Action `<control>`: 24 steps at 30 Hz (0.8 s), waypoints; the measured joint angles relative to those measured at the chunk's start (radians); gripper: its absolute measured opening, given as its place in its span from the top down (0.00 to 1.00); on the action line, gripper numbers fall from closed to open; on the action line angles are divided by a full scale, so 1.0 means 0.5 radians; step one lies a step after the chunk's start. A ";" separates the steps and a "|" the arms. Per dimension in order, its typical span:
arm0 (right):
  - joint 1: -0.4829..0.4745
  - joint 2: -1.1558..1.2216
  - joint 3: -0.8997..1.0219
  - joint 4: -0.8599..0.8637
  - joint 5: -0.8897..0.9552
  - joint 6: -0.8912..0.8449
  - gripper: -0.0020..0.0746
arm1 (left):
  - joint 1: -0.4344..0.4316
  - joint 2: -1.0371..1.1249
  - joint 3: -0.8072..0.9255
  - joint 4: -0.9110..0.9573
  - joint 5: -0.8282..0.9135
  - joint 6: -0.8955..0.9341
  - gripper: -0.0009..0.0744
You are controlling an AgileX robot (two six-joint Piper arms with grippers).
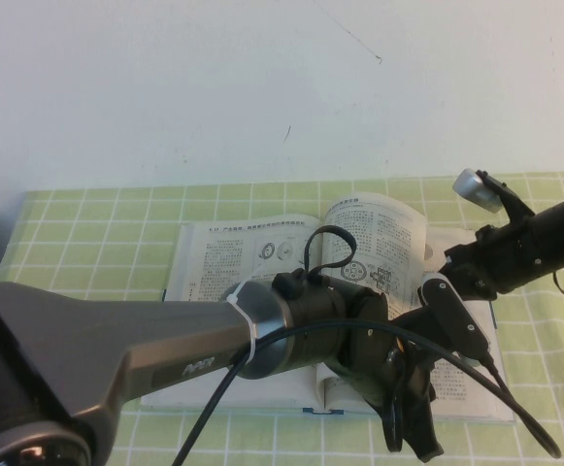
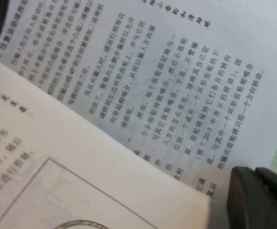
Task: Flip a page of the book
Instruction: Open the closed book
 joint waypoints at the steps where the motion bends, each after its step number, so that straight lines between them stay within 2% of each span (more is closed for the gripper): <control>1: 0.000 0.000 0.000 -0.030 -0.014 0.010 0.97 | 0.000 0.000 0.000 0.000 0.000 0.000 0.99; 14: 0.000 0.000 0.000 -0.130 -0.282 0.117 0.97 | 0.000 0.000 0.000 0.000 0.000 -0.005 0.99; 24: 0.000 0.021 0.000 -0.130 -0.327 0.131 0.97 | 0.000 0.000 0.000 0.000 0.000 -0.045 0.99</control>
